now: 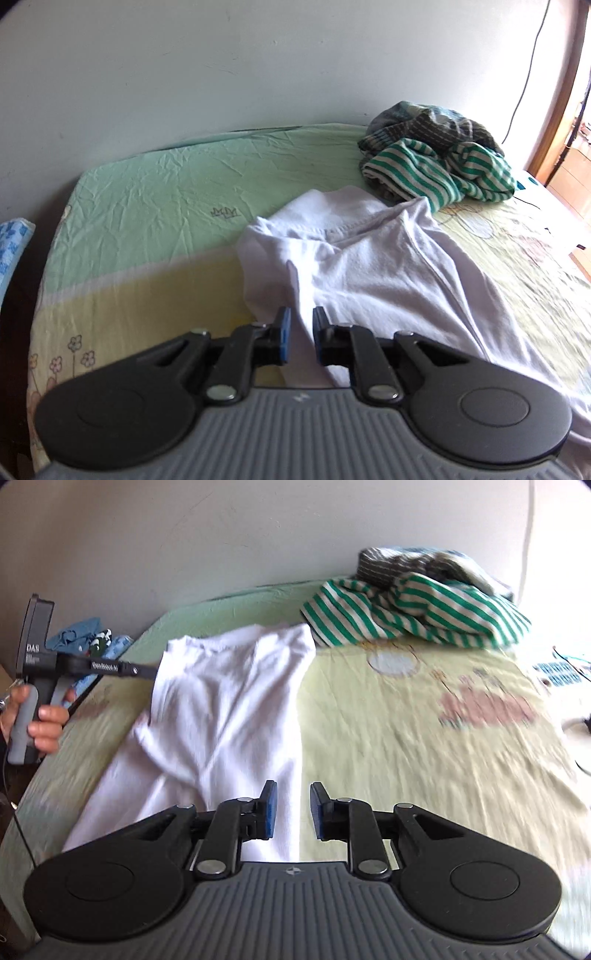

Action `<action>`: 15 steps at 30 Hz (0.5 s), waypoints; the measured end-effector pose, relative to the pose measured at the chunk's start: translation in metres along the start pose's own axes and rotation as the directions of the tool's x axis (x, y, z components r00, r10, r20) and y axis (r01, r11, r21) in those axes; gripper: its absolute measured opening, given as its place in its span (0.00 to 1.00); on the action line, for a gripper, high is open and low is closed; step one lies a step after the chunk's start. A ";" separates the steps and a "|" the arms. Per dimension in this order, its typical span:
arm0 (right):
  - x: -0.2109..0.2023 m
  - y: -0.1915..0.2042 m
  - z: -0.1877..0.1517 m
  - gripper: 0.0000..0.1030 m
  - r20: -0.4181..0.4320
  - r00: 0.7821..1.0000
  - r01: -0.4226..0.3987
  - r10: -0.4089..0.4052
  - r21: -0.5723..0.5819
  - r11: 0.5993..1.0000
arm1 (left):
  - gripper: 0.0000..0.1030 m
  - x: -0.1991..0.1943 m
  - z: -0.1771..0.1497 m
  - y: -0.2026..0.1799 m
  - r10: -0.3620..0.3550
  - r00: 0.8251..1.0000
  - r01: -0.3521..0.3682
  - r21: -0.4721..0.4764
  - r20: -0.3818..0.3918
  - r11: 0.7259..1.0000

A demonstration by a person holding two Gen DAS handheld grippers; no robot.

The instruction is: Fold clothes

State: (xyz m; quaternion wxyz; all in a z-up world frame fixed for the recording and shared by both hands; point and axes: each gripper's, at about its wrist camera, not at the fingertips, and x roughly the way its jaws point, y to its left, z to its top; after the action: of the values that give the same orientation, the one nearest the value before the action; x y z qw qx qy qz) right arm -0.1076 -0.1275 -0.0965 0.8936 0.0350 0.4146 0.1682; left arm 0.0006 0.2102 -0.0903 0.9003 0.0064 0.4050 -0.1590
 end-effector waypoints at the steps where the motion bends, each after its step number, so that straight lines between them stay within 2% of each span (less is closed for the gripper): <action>1: -0.019 0.000 -0.020 0.20 -0.010 1.000 0.028 -0.028 -0.007 1.000 | 0.11 -0.008 -0.006 -0.004 -0.021 1.000 0.022 0.006 -0.014 1.000; 4: -0.059 0.003 -0.071 0.20 -0.072 0.990 0.122 -0.119 0.032 0.992 | 0.11 -0.024 -0.026 -0.032 -0.124 0.991 0.124 -0.002 -0.055 0.992; 8: -0.088 0.010 -0.116 0.22 -0.150 0.972 0.181 -0.180 -0.006 0.983 | 0.12 -0.020 -0.045 -0.078 -0.244 0.963 0.243 -0.023 -0.118 0.970; 12: -0.095 0.009 -0.147 0.25 -0.188 0.960 0.199 -0.209 -0.074 0.977 | 0.12 0.003 -0.047 -0.109 -0.278 0.945 0.268 -0.080 -0.174 0.960; 15: -0.099 0.004 -0.161 0.25 -0.176 0.966 0.181 -0.188 -0.057 0.982 | 0.12 0.016 -0.047 -0.121 -0.282 0.937 0.259 -0.128 -0.205 0.957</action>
State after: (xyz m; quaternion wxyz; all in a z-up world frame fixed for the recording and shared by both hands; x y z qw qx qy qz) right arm -0.2893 -0.1683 -0.1286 0.8647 -0.0373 0.4917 0.0952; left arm -0.0589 0.0969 -0.1198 0.8183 -0.0763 0.5072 -0.2594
